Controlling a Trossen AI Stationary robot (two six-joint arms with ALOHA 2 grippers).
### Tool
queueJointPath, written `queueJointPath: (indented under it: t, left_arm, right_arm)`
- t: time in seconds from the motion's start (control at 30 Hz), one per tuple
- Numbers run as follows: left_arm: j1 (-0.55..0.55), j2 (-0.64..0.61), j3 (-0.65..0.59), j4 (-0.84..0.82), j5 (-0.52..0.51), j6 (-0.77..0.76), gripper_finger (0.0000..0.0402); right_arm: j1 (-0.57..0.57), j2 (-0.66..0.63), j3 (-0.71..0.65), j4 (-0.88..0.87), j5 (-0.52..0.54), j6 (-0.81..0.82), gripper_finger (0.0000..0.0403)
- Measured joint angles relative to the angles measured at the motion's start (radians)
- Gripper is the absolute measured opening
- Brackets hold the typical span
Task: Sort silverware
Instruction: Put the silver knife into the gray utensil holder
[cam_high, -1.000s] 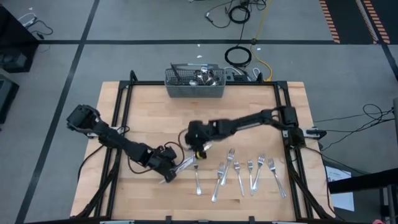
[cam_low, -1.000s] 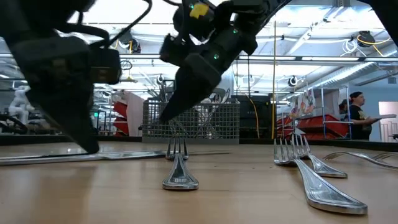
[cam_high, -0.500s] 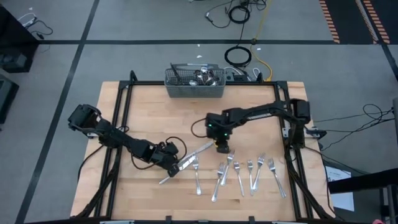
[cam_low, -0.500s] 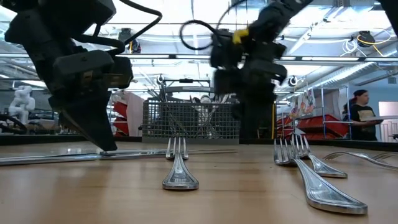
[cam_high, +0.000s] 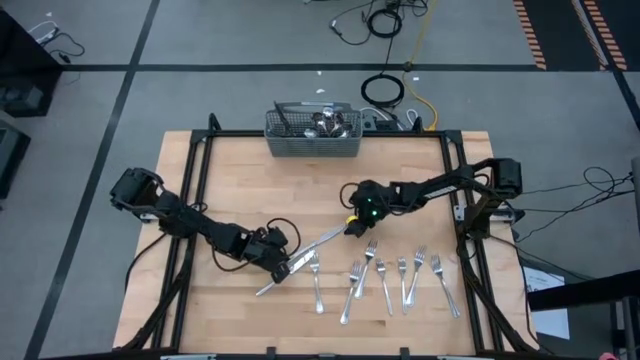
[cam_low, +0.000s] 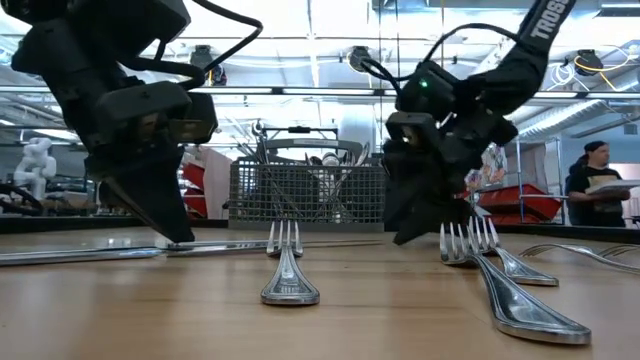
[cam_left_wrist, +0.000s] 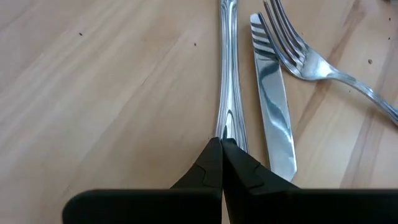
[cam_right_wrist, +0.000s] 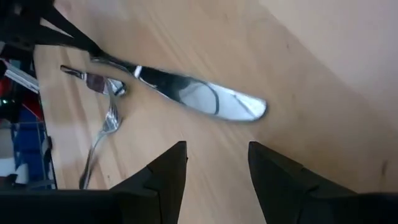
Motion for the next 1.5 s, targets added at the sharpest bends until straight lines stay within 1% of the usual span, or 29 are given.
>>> queueJointPath:
  t: [0.07,0.23,0.37,0.43,0.6,1.0,1.17,1.3,1.4,1.5]
  left_arm:
    - [0.007,0.0,0.0,0.001,0.0,0.0,0.0]
    - [0.009,0.0,0.0,0.004,0.001,0.001,0.0]
    - [0.009,0.0,0.0,0.004,0.002,0.001,0.0]
    - [0.009,0.0,0.0,0.004,0.002,0.001,0.0]
    - [0.011,0.0,0.0,0.005,0.003,0.001,0.0]
    - [0.024,0.002,-0.002,0.026,0.01,0.002,0.0]
    - [0.027,0.003,-0.003,0.046,0.003,0.0,0.0]
    - [0.044,0.005,-0.004,0.069,-0.002,0.001,0.0]
    - [0.055,0.005,-0.003,0.071,-0.007,0.003,0.0]
    - [0.058,0.005,-0.004,0.081,-0.011,0.005,0.0]
  right_arm:
    - [0.001,-0.001,-0.018,0.034,0.007,0.033,0.0164]
    - [0.0,-0.001,-0.018,0.099,0.07,0.081,0.0164]
    - [0.0,-0.002,-0.019,0.094,0.121,0.107,0.0164]
    - [0.003,-0.002,-0.019,0.092,0.121,0.108,0.0164]
    - [0.014,-0.003,-0.016,0.023,0.12,0.108,0.0164]
    - [0.031,0.014,-0.018,0.048,0.175,0.157,0.0164]
    - [0.047,0.041,-0.017,0.083,0.195,0.265,0.0164]
    - [0.063,0.039,-0.016,0.07,0.213,0.325,0.0164]
    - [0.088,0.039,-0.017,0.083,0.29,0.436,0.0164]
    - [0.097,0.04,-0.018,0.115,0.326,0.504,0.0164]
